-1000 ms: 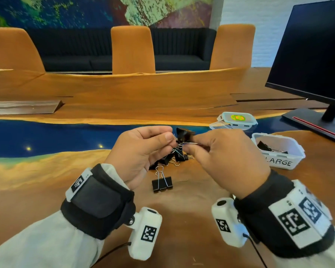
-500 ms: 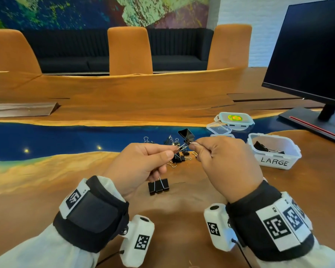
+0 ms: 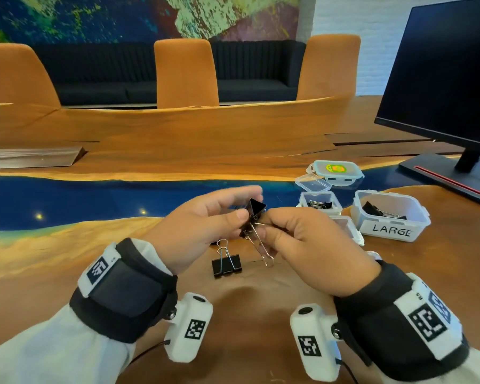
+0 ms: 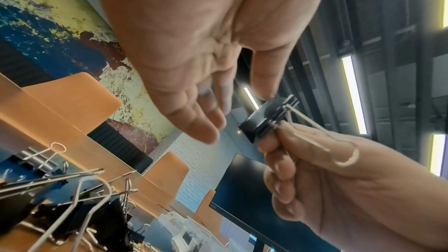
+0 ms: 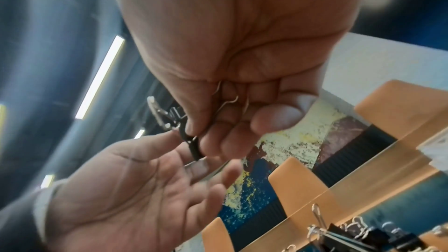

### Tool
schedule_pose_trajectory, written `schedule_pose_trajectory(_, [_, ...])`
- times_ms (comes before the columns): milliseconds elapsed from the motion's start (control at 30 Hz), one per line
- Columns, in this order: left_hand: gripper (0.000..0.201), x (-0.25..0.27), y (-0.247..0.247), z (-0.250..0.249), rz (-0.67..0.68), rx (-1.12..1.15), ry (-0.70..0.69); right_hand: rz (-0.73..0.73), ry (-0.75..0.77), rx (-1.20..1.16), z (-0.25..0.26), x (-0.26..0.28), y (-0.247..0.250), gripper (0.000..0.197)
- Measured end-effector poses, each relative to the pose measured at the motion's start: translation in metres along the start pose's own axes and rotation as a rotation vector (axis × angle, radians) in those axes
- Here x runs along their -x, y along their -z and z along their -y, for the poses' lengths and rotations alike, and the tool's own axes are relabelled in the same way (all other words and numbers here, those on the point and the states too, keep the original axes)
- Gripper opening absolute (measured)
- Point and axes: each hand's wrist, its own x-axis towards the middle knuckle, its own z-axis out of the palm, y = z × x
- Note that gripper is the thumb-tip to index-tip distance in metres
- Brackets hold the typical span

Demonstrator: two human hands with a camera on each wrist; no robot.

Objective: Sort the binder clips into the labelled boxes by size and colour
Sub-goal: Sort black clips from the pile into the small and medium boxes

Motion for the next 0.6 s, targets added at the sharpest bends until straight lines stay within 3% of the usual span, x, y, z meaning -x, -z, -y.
schedule_pose_trajectory(100, [0.038,0.0016,0.0002,-0.0006,0.125,0.078,-0.014,0.048,-0.004,-0.095,-0.0001,0.0019,0.0007,0.023])
schedule_pose_trajectory(233, [0.029,0.0021,0.0026,-0.0016,0.051,-0.006,-0.085,0.075,-0.022,-0.158,-0.001,0.0036,0.0029,0.033])
schedule_pose_trajectory(367, [0.021,0.0032,0.0033,-0.0039,0.046,-0.112,-0.103,0.111,-0.075,-0.236,-0.0031,0.0038,0.003,0.029])
schedule_pose_trajectory(500, [0.013,0.0034,0.0006,-0.0076,0.031,-0.22,-0.099,0.111,-0.08,-0.308,-0.0059,0.0048,0.0002,0.045])
schedule_pose_trajectory(600, [0.007,0.0039,-0.0032,-0.0088,-0.006,-0.322,-0.079,0.107,-0.039,-0.215,-0.0058,0.0059,-0.0044,0.027])
